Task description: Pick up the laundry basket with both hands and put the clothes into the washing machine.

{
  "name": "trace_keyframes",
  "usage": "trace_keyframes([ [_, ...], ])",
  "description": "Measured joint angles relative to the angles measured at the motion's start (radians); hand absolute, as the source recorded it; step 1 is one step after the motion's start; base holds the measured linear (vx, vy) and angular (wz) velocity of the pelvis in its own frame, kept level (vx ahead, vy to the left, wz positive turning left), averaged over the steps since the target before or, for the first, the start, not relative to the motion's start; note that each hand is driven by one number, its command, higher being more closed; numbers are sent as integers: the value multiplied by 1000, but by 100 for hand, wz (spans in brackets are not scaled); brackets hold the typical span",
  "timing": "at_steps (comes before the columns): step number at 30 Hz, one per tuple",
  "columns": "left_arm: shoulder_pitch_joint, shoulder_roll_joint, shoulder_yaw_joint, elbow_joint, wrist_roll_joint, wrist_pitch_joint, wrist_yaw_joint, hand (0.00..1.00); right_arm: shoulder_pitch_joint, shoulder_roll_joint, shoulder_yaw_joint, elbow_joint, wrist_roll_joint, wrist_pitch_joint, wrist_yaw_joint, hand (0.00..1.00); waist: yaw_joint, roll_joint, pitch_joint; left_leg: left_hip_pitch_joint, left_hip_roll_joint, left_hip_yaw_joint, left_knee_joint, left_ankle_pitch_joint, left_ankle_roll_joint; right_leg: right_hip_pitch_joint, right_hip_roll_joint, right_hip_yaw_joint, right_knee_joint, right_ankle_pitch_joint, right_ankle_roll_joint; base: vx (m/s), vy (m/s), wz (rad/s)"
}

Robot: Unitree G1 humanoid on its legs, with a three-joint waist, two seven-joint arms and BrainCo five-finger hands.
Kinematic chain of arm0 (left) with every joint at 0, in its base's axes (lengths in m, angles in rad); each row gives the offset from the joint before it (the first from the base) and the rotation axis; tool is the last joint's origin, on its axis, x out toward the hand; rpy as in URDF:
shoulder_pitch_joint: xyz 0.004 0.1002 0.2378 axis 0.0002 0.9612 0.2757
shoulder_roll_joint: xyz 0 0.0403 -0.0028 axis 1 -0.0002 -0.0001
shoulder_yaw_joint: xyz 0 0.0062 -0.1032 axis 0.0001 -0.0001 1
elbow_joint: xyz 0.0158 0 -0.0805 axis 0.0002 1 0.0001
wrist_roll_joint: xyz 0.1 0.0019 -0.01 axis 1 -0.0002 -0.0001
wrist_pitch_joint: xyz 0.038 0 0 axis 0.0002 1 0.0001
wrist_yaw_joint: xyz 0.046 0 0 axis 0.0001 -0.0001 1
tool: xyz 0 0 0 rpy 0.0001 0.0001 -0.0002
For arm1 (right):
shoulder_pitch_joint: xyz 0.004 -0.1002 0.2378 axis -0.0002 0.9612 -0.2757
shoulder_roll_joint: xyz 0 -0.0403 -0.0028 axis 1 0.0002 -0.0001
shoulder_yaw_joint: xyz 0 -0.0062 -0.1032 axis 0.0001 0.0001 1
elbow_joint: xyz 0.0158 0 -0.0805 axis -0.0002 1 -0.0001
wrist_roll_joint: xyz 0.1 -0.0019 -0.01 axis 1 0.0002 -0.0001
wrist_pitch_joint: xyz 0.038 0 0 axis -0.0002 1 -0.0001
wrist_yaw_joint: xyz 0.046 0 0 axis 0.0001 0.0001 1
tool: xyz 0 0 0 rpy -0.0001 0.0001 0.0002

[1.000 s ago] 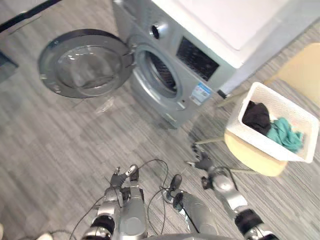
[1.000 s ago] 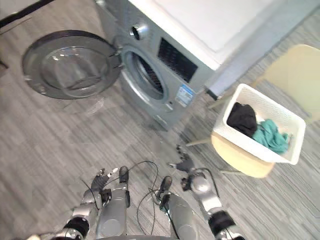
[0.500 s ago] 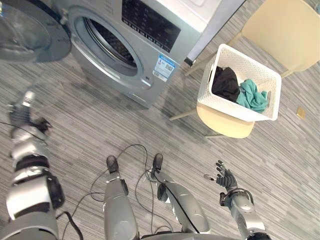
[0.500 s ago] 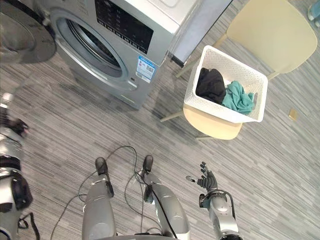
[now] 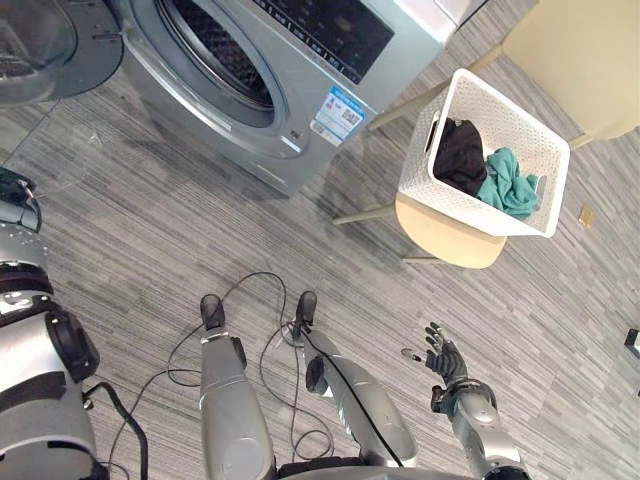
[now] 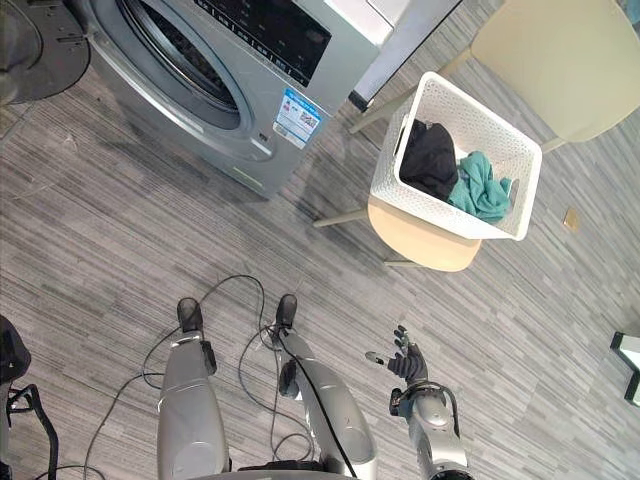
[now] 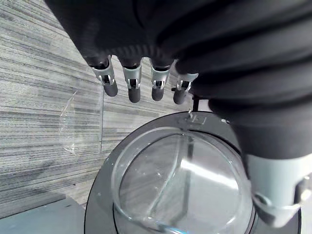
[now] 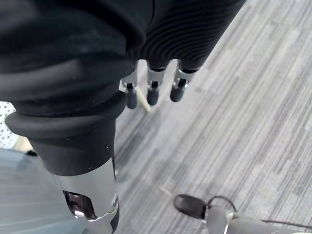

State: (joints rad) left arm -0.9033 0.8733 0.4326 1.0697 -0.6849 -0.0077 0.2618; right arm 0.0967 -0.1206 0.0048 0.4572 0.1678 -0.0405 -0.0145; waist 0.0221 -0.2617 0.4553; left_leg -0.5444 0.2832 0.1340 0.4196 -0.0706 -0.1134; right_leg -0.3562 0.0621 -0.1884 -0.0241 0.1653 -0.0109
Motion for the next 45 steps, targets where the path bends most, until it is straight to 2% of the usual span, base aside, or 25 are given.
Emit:
trace_keyframes([
  [6, 101, -21, 13, -5, 2, 0, -9, 0, 12, 4, 0, 0, -1, 1, 0, 0, 14, 2, 1, 50, -3, 4, -23, -10, -6, 24, -4, 3, 27, -32, 0, 16, -2, -1],
  [9, 223, -90, 51, -60, 2, -1, -21, 0, 29, 6, -4, 6, -3, 6, 0, 0, 23, 18, 9, 112, -14, 3, -56, -9, -7, 55, -15, -3, 74, -90, -1, 35, -12, 15],
  [10, 300, -144, 49, -110, 8, -2, -21, 0, 29, 7, -13, 19, -5, 6, 0, 0, 23, 30, 5, 144, -27, 3, -80, -7, -9, 64, -29, -8, 109, -116, 0, 96, 17, 28],
  [11, 378, -217, 40, -157, 32, -2, -24, 0, 29, 6, -35, 43, -14, 7, 0, 0, 23, 54, 0, 177, -43, 3, -100, -5, -8, 77, -44, -13, 142, -143, 4, 105, 25, 33],
  [12, 419, -258, 39, -173, 40, -2, -27, 0, 29, 7, -48, 62, -14, 7, 0, 0, 24, 71, -8, 190, -48, 3, -106, -1, -4, 84, -51, -23, 155, -148, 11, 131, 43, 32],
  [14, 595, -407, 10, -194, 95, -4, -47, 0, 26, 4, -88, 149, -29, 14, 1, 0, 26, 135, -67, 256, -74, 3, -142, 4, 4, 119, -79, -35, 186, -172, 21, 166, 56, 24],
  [15, 641, -447, -2, -197, 112, -7, -51, 0, 25, 1, -92, 176, -39, 16, 1, 0, 27, 153, -81, 279, -80, 5, -154, 6, 6, 137, -85, -36, 189, -180, 24, 203, 55, 24],
  [17, 808, -600, -54, -198, 156, -13, -89, 0, 18, -12, -113, 291, -77, 29, 14, 0, 28, 222, -152, 360, -102, 4, -201, 6, 6, 202, -106, -51, 195, -205, 31, 186, 36, 28],
  [19, 918, -687, -89, -194, 189, -14, -112, 0, 7, -15, -117, 358, -103, 30, 19, 0, 33, 258, -200, 398, -112, -1, -218, 7, 4, 238, -116, -63, 195, -224, 38, 180, 19, 27],
  [20, 968, -735, -101, -177, 208, -16, -123, 0, 0, -13, -129, 397, -114, 29, 18, 0, 47, 276, -218, 416, -115, -10, -220, 11, -3, 266, -118, -76, 188, -229, 39, 157, -2, 36],
  [22, 1002, -777, -110, -132, 228, -20, -134, 0, -19, -12, -146, 461, -132, 28, 18, 0, 49, 292, -234, 417, -118, -38, -196, 14, -8, 313, -118, -108, 158, -230, 38, 76, -21, 47],
  [24, 1039, -815, -107, -70, 229, -18, -150, 0, -50, -4, -185, 554, -142, 30, 16, 0, 50, 292, -233, 397, -117, -60, -93, 14, -8, 389, -113, -148, 116, -229, 38, 15, -37, 62],
  [26, 1078, -852, -83, -34, 265, -11, -166, 0, -62, -1, -230, 593, -160, 40, 12, 0, 51, 294, -233, 379, -113, -61, -5, 14, -8, 427, -110, -169, 104, -231, 37, -48, -20, 39],
  [27, 1105, -875, -34, -28, 288, -2, -175, 0, -67, 7, -270, 596, -166, 47, 4, 0, 52, 296, -236, 379, -111, -62, 18, 14, -8, 439, -108, -168, 101, -238, 40, -71, 8, 7],
  [30, 1122, -906, 53, 5, 343, 22, -182, 0, -66, 33, -344, 597, -147, 50, -12, 0, 52, 306, -256, 379, -123, -93, 6, 2, -6, 422, -103, -122, 114, -251, 51, -68, 37, -6],
  [32, 1142, -942, 110, 18, 390, 34, -200, 0, -67, 35, -372, 598, -131, 51, -6, 0, 53, 341, -292, 427, -140, -168, -89, -65, -4, 375, -85, -13, 149, -259, 49, -49, 106, -53],
  [33, 1144, -947, 122, 20, 392, 34, -203, 0, -70, 35, -373, 597, -131, 51, -4, 0, 54, 344, -298, 450, -142, -161, -127, -88, 18, 362, -80, 21, 159, -260, 51, -47, 141, -95],
  [35, 1148, -936, 122, 20, 436, 31, -215, 0, -69, 79, -366, 595, -132, 59, -2, 0, 54, 311, -329, 497, -153, -72, -179, -90, 29, 343, -82, 127, 142, -247, 53, -45, 111, -116],
  [37, 1150, -917, 118, 21, 467, 29, -216, 0, -65, 87, -334, 580, -130, 66, 0, 0, 48, 294, -361, 513, -145, 1, -190, -94, 35, 328, -80, 186, 108, -240, 51, -33, 93, -121],
  [39, 1123, -891, 87, 20, 487, 19, -216, 0, -43, 98, -296, 565, -123, 65, -1, 0, 45, 267, -381, 521, -145, 49, -206, -97, 38, 296, -81, 228, 108, -231, 41, -28, 74, -107],
  [40, 1087, -868, 52, 19, 500, 17, -216, 0, -38, 104, -279, 550, -119, 65, -1, 0, 46, 245, -375, 521, -148, 82, -198, -104, 45, 265, -84, 236, 139, -231, 41, -56, 55, -95],
  [42, 1036, -822, -9, 21, 519, 13, -215, 0, -38, 121, -266, 540, -117, 60, 0, 0, 43, 225, -361, 536, -140, 134, -196, -108, 47, 219, -107, 195, 203, -234, 38, -48, 17, -85],
  [43, 1020, -802, -31, 21, 524, 9, -213, 0, -39, 124, -261, 541, -117, 59, 0, 0, 39, 212, -349, 552, -133, 161, -197, -107, 47, 211, -134, 130, 234, -249, 16, 12, -38, -72],
  [44, 999, -794, -48, 18, 531, 8, -204, 0, -33, 124, -263, 550, -118, 58, -1, 0, 23, 198, -345, 581, -127, 197, -190, -100, 46, 218, -191, -5, 271, -260, -9, 35, -26, -67],
  [45, 993, -791, -50, 19, 533, 8, -200, 0, -30, 124, -263, 551, -118, 58, -1, 0, 18, 194, -345, 594, -128, 205, -186, -104, 42, 223, -203, -28, 277, -253, -8, 61, 15, -72],
])
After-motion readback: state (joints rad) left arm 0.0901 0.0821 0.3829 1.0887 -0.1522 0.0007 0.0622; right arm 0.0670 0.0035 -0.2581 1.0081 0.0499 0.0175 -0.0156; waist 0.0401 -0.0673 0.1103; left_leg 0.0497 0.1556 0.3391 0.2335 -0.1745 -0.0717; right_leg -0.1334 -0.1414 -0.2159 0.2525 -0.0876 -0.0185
